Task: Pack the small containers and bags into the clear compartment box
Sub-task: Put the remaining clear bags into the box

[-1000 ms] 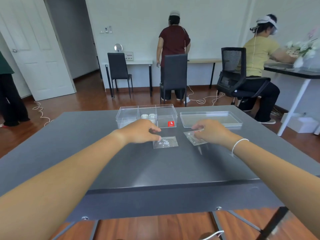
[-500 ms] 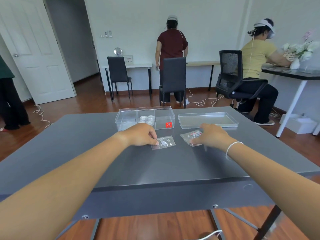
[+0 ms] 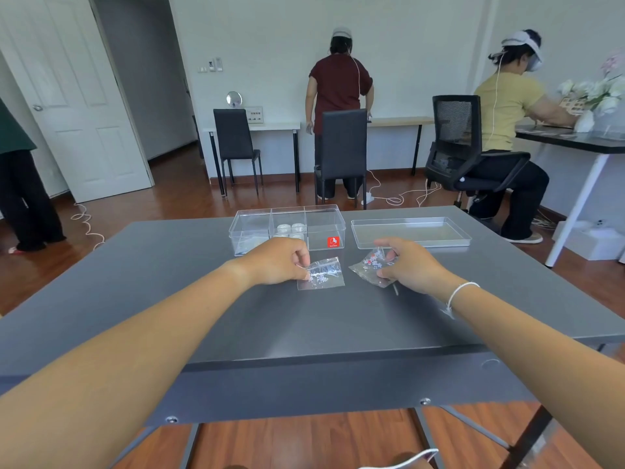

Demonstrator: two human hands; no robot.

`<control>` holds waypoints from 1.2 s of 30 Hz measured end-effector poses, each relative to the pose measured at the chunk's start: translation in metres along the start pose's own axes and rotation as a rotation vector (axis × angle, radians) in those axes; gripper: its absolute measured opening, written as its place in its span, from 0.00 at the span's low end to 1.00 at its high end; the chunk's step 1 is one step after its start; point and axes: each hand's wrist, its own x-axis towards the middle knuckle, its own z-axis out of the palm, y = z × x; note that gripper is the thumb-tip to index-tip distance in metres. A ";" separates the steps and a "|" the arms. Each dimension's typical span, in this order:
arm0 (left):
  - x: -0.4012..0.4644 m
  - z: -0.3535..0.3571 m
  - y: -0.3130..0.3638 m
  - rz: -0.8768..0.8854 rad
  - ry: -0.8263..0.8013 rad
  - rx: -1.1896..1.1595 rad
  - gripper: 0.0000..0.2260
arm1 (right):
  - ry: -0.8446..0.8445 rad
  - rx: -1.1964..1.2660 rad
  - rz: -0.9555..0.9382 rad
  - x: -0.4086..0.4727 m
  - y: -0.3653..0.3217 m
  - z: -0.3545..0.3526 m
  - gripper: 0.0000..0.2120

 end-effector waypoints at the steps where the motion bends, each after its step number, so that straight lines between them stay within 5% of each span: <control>1: 0.000 0.000 0.000 0.002 0.003 -0.005 0.07 | 0.005 0.009 -0.008 0.001 0.001 0.001 0.27; 18: 0.007 -0.018 -0.004 0.060 0.104 -0.152 0.10 | 0.042 0.132 -0.038 0.009 0.009 0.005 0.15; 25: 0.015 -0.040 0.002 0.060 0.161 -0.305 0.06 | 0.026 0.201 -0.062 0.015 0.008 0.005 0.14; 36: 0.079 -0.073 0.015 0.074 0.267 -0.242 0.12 | 0.069 0.365 -0.192 0.047 -0.005 -0.009 0.13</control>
